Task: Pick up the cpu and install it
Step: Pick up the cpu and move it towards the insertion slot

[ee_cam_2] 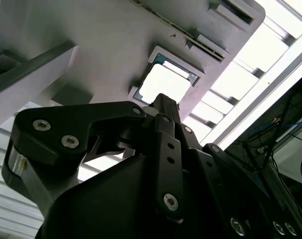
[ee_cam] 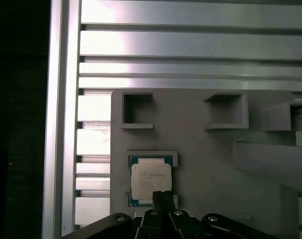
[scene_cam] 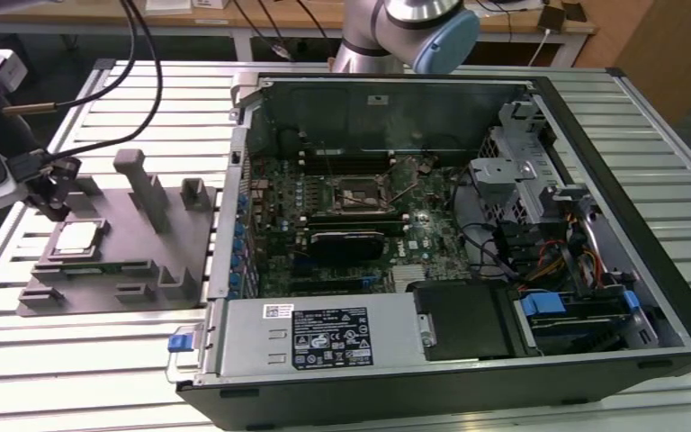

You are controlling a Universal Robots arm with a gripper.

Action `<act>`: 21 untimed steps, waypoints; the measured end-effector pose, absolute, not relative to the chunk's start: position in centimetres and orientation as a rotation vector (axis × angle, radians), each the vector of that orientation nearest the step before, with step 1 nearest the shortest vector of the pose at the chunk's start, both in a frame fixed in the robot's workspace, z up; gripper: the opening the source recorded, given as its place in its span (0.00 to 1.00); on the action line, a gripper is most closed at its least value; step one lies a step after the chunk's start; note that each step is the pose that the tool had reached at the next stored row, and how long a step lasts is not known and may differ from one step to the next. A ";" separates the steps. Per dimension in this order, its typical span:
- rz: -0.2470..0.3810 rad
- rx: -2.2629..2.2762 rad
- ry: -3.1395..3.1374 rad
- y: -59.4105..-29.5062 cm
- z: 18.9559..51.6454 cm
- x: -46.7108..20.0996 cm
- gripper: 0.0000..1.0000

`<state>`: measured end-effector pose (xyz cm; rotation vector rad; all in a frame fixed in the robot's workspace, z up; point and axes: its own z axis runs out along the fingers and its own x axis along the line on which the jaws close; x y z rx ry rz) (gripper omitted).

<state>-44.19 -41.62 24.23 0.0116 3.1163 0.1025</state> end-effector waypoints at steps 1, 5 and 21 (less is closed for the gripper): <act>0.102 0.012 3.117 -41.6 24.1 -44.2 0.11; 0.102 0.011 3.117 -41.7 23.5 -44.2 0.11; 0.103 0.010 3.118 -41.4 21.6 -44.6 0.11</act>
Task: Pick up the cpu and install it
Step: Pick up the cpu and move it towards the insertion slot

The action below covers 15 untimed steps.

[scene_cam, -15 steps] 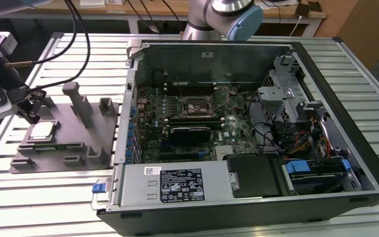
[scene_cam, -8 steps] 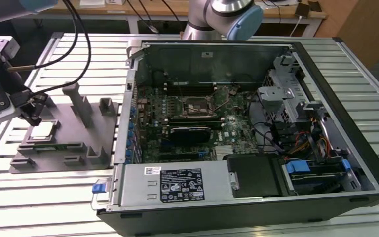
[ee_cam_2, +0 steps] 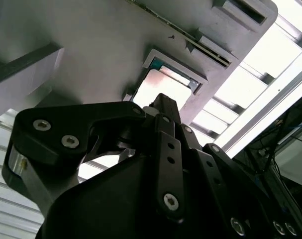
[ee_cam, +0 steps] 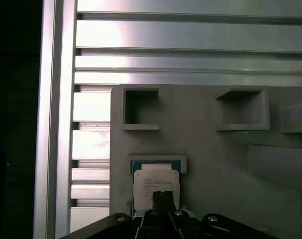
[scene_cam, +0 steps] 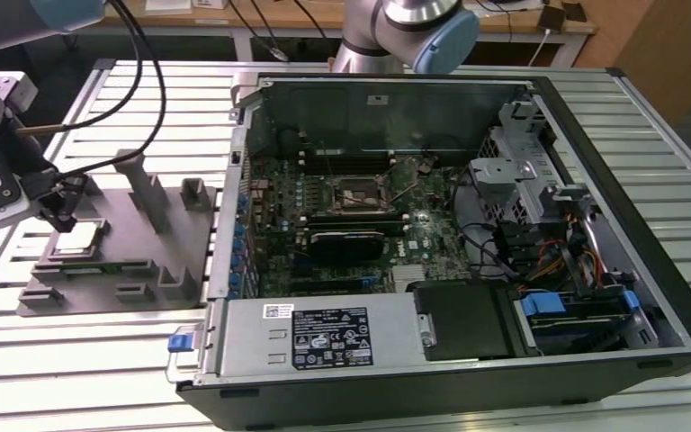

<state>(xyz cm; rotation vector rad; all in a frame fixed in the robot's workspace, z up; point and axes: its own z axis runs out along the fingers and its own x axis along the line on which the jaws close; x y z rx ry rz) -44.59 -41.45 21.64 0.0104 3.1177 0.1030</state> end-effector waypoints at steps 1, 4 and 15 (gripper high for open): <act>0.103 0.010 3.118 -41.4 21.5 -44.6 0.11; 0.103 0.010 3.118 -41.3 21.2 -44.7 0.11; 0.103 0.008 3.118 -41.2 20.1 -44.7 0.11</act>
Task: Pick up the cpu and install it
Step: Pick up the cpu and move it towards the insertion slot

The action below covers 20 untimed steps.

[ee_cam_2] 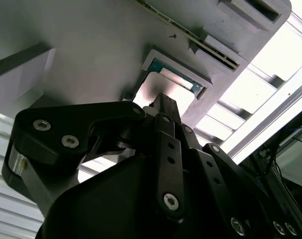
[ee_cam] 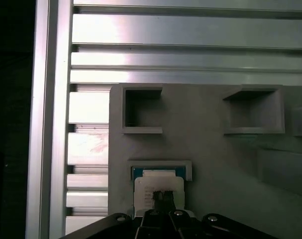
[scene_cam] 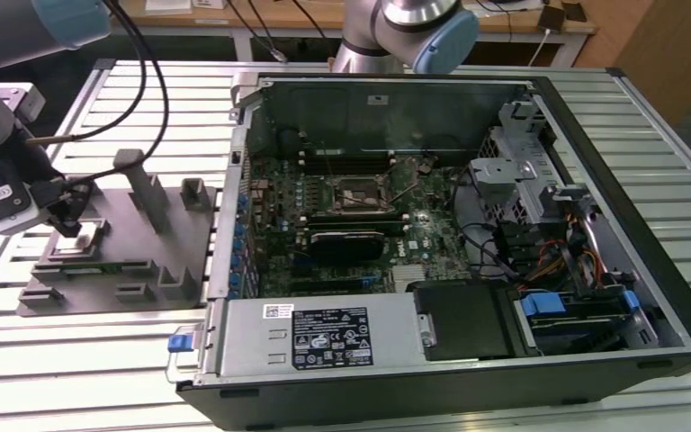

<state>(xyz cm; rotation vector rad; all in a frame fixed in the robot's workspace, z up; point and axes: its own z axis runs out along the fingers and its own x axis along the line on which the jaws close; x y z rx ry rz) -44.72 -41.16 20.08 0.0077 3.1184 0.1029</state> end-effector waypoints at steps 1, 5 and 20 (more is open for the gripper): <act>0.103 0.008 3.119 -41.2 20.0 -44.7 0.11; 0.103 0.007 3.119 -41.2 20.0 -44.7 0.11; 0.103 0.006 3.118 -41.2 20.0 -44.7 0.59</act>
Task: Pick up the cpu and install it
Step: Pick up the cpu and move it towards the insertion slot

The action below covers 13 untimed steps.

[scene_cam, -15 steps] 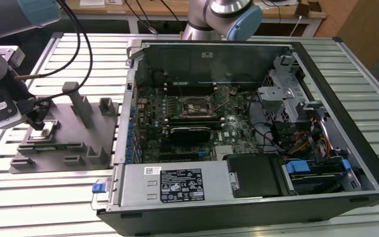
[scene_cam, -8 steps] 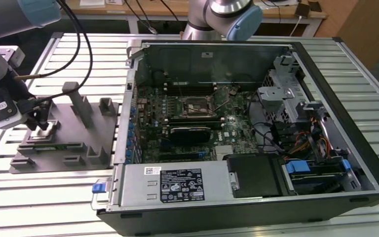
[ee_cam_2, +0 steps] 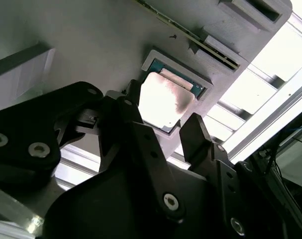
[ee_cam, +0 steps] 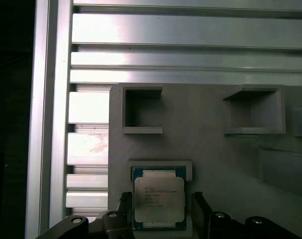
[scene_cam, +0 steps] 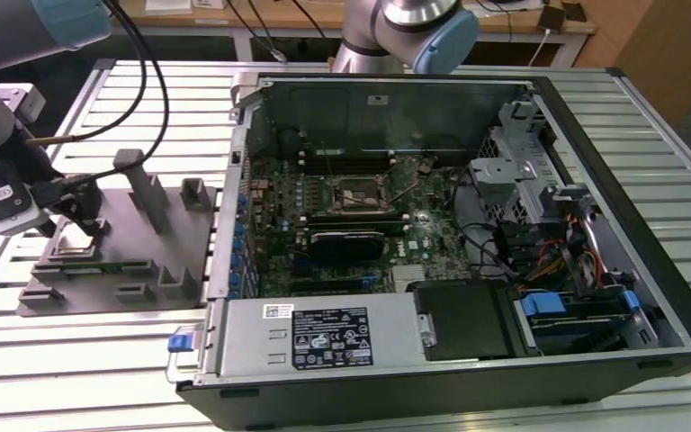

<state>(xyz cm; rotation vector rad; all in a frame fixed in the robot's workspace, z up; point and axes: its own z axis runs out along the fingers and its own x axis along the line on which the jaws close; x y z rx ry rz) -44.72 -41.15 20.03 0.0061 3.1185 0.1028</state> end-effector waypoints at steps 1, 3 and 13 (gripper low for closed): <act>0.103 0.006 3.118 -41.2 20.0 -44.7 0.59; 0.103 -0.001 3.118 -41.1 20.0 -44.7 0.59; 0.103 -0.039 3.123 -41.1 19.2 -44.7 0.59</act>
